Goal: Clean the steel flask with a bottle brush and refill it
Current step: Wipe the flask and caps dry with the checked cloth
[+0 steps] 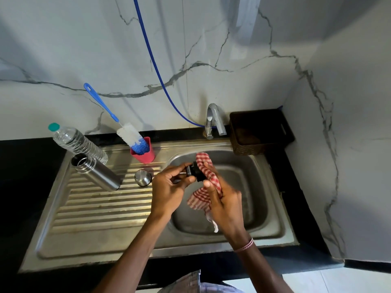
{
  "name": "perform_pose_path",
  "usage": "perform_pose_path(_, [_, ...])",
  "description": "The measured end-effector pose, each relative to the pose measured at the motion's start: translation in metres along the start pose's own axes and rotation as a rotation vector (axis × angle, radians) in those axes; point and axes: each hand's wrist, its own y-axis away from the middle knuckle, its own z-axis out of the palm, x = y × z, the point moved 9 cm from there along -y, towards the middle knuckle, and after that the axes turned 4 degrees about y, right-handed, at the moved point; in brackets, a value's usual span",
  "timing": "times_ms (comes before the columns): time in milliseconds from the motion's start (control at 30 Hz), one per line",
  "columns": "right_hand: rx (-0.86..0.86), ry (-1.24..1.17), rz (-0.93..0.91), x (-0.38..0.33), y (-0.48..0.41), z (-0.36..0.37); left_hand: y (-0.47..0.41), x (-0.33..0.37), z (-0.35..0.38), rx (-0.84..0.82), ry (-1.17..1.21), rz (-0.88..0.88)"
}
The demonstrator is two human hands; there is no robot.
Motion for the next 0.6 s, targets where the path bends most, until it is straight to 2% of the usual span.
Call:
perform_pose_path(100, [-0.016, -0.034, 0.039, 0.008, -0.001, -0.002, -0.001, 0.002, -0.001, -0.007, 0.026, 0.008])
perform_pose_path(233, [-0.107, 0.028, -0.140, -0.013, 0.011, 0.000, -0.001, 0.000, -0.005, 0.019, 0.008, 0.050])
perform_pose_path(333, [-0.141, 0.207, -0.336, -0.034, -0.001, 0.003, 0.003, 0.016, -0.003, -0.034, -0.107, 0.195])
perform_pose_path(467, [-0.218, 0.291, -0.290, -0.024, -0.031, 0.001, 0.013, 0.034, 0.002, -0.089, -0.353, 0.425])
perform_pose_path(533, [-0.230, 0.294, -0.286, -0.023, -0.026, -0.002, 0.012, 0.031, -0.003, -0.017, -0.380, 0.410])
perform_pose_path(600, [-0.243, 0.386, -0.343, -0.028, -0.006, 0.001, 0.010, 0.024, -0.009, 0.066, -0.271, 0.270])
